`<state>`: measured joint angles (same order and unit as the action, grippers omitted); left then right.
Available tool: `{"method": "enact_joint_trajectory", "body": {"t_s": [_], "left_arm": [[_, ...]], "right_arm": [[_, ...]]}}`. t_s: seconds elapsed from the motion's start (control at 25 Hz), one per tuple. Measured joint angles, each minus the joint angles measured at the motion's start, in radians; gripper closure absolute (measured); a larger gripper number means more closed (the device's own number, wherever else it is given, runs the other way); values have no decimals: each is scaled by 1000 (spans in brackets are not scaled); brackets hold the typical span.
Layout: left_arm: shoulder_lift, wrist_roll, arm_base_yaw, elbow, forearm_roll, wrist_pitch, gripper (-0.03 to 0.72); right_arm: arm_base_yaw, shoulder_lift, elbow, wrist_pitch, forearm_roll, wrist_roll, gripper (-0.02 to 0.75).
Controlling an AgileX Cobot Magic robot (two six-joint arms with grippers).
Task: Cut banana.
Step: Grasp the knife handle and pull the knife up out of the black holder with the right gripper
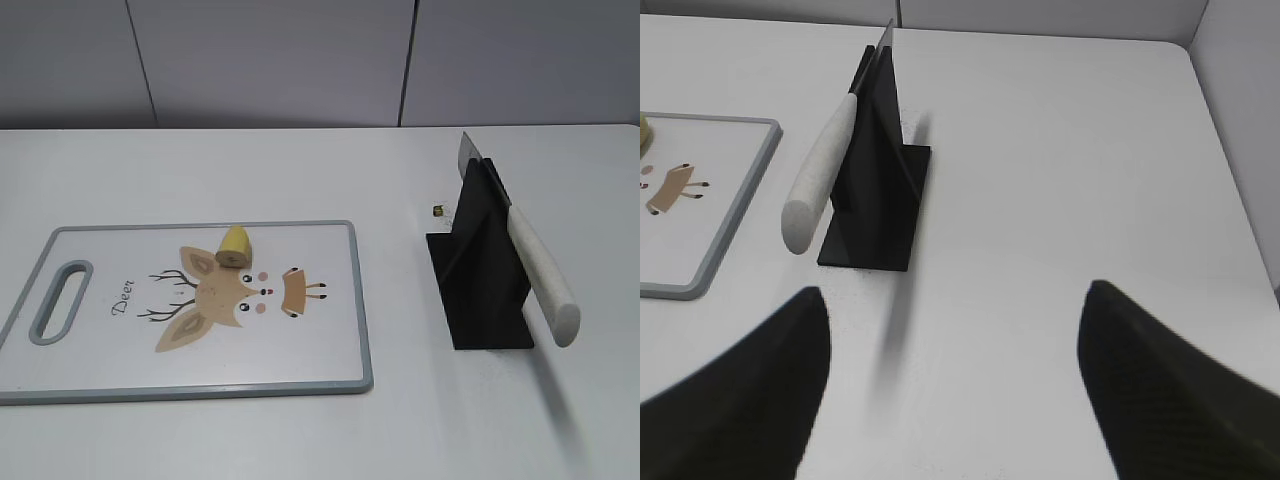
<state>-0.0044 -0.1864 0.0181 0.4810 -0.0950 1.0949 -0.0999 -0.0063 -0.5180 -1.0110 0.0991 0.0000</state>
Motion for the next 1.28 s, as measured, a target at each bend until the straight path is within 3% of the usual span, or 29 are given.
{"method": "enact_joint_trajectory", "body": {"t_s": [1.28], "left_arm": [[0,0,0,0,0,0,199]], "right_arm": [[0,0,0,0,0,0,156]]}}
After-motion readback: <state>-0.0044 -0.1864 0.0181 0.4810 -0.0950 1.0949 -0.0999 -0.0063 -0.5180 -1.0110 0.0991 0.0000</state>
